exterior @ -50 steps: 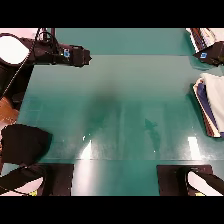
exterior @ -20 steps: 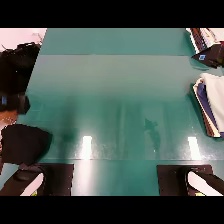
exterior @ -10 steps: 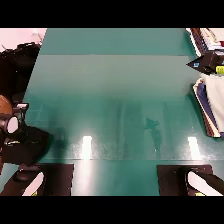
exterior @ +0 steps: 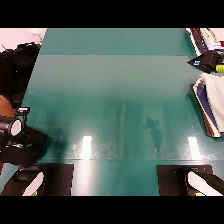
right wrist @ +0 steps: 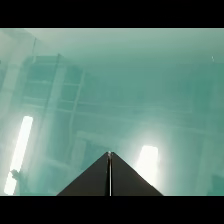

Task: Fold the shirts.

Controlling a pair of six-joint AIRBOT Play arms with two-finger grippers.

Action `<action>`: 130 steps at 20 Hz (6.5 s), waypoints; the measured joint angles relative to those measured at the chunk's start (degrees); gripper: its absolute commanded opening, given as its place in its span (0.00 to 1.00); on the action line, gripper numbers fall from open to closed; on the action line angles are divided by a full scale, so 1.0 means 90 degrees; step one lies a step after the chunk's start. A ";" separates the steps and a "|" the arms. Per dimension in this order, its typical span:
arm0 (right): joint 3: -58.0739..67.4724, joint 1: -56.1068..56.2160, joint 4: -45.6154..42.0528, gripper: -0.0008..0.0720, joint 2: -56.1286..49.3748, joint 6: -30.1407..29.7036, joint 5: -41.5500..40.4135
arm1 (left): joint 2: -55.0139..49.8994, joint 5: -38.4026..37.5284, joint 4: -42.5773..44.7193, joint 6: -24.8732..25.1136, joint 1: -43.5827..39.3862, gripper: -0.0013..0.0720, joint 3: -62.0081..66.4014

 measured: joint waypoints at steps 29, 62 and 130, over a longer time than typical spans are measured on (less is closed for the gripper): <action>0.2322 0.0000 -0.0010 0.04 0.0000 0.0000 -0.0277 | -0.4748 0.2004 -0.2948 0.0933 -0.4969 0.81 0.7633; 0.1319 0.0000 -0.0631 0.23 0.0005 0.0053 0.1103 | -0.4539 0.1841 -0.4260 0.2215 -0.0969 0.05 0.5005; 0.1744 0.2285 -0.1773 0.56 -0.3667 0.0950 -0.0821 | -0.5081 0.3451 -0.2725 0.2171 -0.0867 0.77 0.5724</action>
